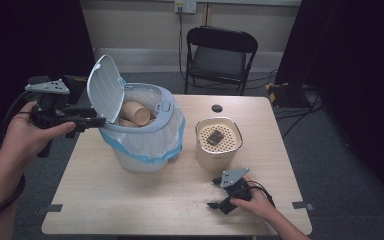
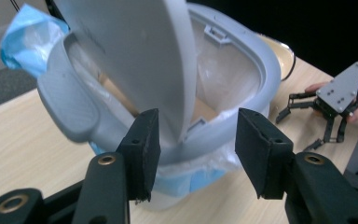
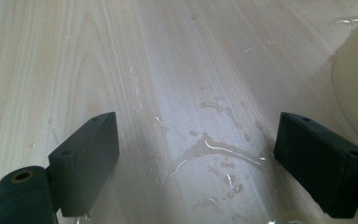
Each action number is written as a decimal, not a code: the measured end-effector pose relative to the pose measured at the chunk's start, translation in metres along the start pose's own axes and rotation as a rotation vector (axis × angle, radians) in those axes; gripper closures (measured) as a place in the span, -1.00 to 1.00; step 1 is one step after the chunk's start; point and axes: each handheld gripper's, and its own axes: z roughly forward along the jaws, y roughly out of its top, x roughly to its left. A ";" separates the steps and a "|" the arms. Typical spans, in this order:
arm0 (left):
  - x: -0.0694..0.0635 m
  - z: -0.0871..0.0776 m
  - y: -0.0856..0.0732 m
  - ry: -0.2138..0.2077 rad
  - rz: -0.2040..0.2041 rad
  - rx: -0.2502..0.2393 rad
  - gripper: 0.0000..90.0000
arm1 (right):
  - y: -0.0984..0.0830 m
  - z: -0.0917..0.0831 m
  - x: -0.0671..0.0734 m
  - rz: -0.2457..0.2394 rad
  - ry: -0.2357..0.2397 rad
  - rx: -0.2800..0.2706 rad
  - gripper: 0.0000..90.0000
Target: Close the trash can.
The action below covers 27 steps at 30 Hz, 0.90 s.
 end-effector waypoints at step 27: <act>-0.007 0.003 0.028 0.042 0.067 -0.006 0.18 | 0.000 0.000 0.001 0.003 -0.008 0.000 -0.71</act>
